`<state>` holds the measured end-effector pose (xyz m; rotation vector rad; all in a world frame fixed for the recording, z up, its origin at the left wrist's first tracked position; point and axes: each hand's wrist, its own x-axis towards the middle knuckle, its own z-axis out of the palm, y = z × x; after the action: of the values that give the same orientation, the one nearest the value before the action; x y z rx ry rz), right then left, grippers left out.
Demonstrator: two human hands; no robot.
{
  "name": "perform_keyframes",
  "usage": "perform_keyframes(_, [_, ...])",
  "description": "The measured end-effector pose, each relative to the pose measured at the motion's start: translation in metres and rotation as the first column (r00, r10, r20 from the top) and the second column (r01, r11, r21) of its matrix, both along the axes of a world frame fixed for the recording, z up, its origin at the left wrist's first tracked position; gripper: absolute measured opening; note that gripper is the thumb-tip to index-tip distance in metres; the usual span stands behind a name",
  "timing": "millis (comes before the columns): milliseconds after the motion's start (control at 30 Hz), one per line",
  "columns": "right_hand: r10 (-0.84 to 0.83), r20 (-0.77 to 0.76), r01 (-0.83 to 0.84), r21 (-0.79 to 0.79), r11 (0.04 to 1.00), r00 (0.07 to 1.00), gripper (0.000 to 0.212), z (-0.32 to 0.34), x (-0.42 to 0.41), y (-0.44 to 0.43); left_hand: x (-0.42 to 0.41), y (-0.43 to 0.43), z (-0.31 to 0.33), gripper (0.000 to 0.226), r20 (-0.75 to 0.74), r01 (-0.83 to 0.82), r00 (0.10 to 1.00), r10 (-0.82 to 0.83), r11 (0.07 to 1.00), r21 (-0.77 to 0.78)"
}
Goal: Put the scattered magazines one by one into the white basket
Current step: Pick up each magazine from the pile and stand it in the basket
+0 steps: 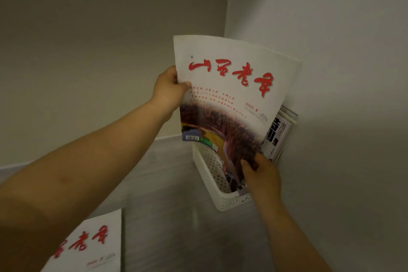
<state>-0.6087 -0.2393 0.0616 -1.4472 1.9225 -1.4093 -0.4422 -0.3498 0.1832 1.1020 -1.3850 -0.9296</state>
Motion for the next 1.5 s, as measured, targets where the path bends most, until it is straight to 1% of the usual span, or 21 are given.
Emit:
perform_keyframes(67, [-0.011, -0.060, 0.012, 0.030, 0.999, 0.998, 0.020, -0.003, -0.002, -0.009, -0.013, -0.009, -0.003, 0.034, -0.018, 0.011, 1.000, -0.011, 1.000, 0.025])
perform_keyframes(200, [-0.062, -0.041, 0.064, 0.046, 0.997, 0.997, 0.022, -0.013, -0.007, -0.017, -0.033, -0.021, -0.021, 0.036, -0.028, 0.062, 0.998, -0.060, 0.995, 0.080])
perform_keyframes(300, [-0.083, -0.054, 0.090, 0.140, 0.986, 0.995, 0.026, -0.025, -0.015, -0.021, -0.042, -0.030, -0.037, 0.034, 0.011, 0.093, 0.995, -0.095, 0.988, 0.122])
perform_keyframes(467, [-0.004, -0.080, 0.024, 0.244, 0.969, 0.997, 0.034, -0.041, -0.019, -0.027, -0.047, -0.042, -0.069, 0.036, 0.058, 0.109, 0.990, -0.125, 0.968, 0.226])
perform_keyframes(533, [0.015, -0.091, 0.009, 0.256, 0.967, 0.996, 0.035, -0.044, -0.022, -0.028, -0.046, -0.046, -0.082, 0.035, 0.057, 0.107, 0.990, -0.128, 0.954, 0.279])
perform_keyframes(633, [0.013, -0.082, 0.005, 0.206, 0.979, 0.997, 0.036, -0.048, -0.024, -0.030, -0.045, -0.052, -0.095, 0.034, 0.027, 0.085, 0.995, -0.098, 0.949, 0.304])
perform_keyframes(733, [-0.062, -0.017, 0.063, 0.105, 0.993, 0.998, 0.038, -0.050, -0.023, -0.027, -0.052, -0.057, -0.099, 0.038, 0.036, 0.069, 0.996, -0.082, 0.958, 0.280])
perform_keyframes(833, [-0.098, 0.040, 0.097, 0.006, 0.995, 0.994, 0.029, -0.052, -0.026, -0.023, -0.063, -0.058, -0.103, 0.051, 0.065, 0.165, 0.979, -0.192, 0.941, 0.295])
perform_keyframes(933, [-0.136, 0.064, 0.139, -0.045, 0.989, 0.989, 0.021, -0.056, -0.032, -0.021, -0.077, -0.057, -0.107, 0.051, 0.091, 0.230, 0.958, -0.271, 0.919, 0.320])
perform_keyframes(1033, [-0.179, 0.074, 0.185, -0.074, 0.980, 0.981, 0.024, -0.062, -0.034, -0.019, -0.089, -0.058, -0.107, 0.050, 0.076, 0.264, 0.950, -0.304, 0.908, 0.326])
perform_keyframes(1100, [-0.199, 0.108, 0.209, -0.092, 0.974, 0.974, 0.023, -0.063, -0.034, -0.018, -0.094, -0.063, -0.108, 0.056, 0.067, 0.277, 0.946, -0.317, 0.900, 0.337])
perform_keyframes(1200, [-0.235, 0.161, 0.254, -0.111, 0.961, 0.959, 0.014, -0.062, -0.037, -0.017, -0.102, -0.071, -0.111, 0.065, 0.065, 0.299, 0.935, -0.348, 0.874, 0.382])
perform_keyframes(1300, [-0.264, 0.146, 0.281, -0.110, 0.954, 0.953, 0.009, -0.060, -0.042, -0.017, -0.110, -0.072, -0.114, 0.058, 0.130, 0.321, 0.906, -0.402, 0.856, 0.406])
perform_keyframes(1400, [-0.293, 0.128, 0.306, -0.098, 0.947, 0.948, 0.014, -0.058, -0.048, -0.018, -0.109, -0.074, -0.119, 0.054, 0.184, 0.303, 0.896, -0.404, 0.860, 0.411])
perform_keyframes(1500, [-0.289, 0.120, 0.301, -0.093, 0.949, 0.950, 0.016, -0.058, -0.050, -0.016, -0.102, -0.070, -0.122, 0.055, 0.222, 0.276, 0.893, -0.392, 0.866, 0.418])
